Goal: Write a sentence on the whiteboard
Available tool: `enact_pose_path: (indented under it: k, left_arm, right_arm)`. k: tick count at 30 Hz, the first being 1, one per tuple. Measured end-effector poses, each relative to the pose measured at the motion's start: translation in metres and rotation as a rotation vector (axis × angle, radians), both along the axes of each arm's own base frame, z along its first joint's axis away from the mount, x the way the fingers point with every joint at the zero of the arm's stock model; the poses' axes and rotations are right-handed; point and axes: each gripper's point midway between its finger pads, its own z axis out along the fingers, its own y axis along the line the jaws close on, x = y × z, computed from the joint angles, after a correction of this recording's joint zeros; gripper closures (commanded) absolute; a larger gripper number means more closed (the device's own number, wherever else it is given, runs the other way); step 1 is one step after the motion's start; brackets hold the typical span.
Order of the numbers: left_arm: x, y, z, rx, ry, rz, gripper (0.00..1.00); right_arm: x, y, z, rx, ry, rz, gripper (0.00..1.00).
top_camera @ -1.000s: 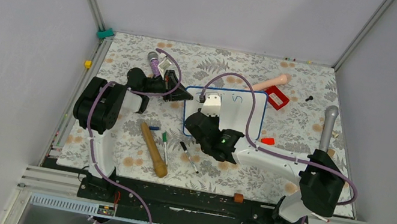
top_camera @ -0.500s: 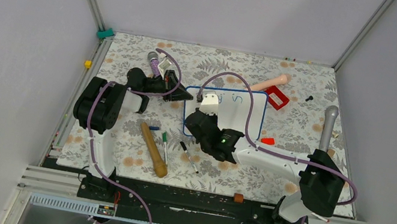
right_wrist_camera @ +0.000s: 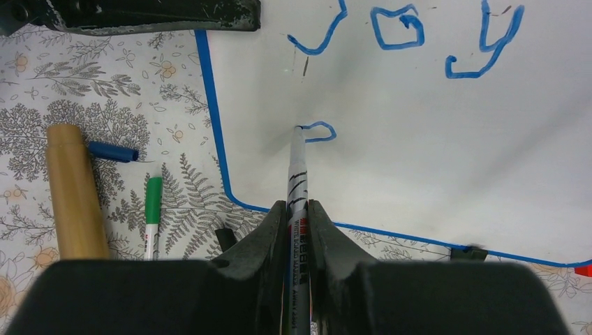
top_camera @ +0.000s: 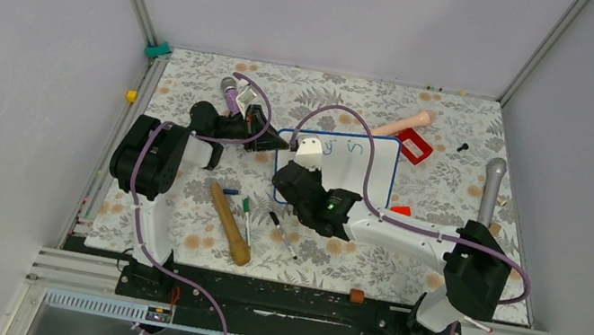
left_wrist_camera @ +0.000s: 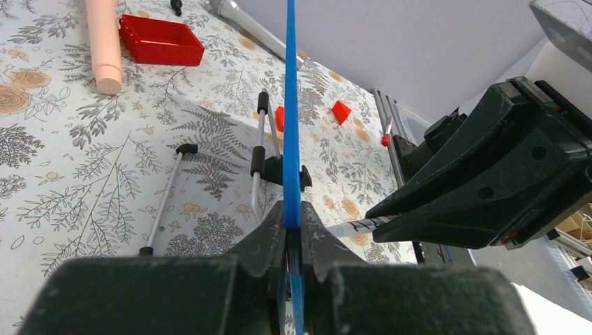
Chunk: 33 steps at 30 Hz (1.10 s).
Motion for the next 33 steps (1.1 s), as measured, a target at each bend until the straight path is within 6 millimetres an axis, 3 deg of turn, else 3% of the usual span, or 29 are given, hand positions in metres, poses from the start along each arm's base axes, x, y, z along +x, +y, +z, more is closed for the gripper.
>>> enact_pose_path:
  k: [10,33]
  left_arm:
    - [0.0,0.0,0.0,0.0,0.001,0.001,1.0]
    - [0.0,0.0,0.0,0.0,0.0,0.0,1.0]
  right_arm:
    - [-0.002,0.002,-0.004,-0.026,0.041,-0.004,1.0]
    - [-0.008,-0.019,-0.015,-0.037,0.068,-0.072,1.0]
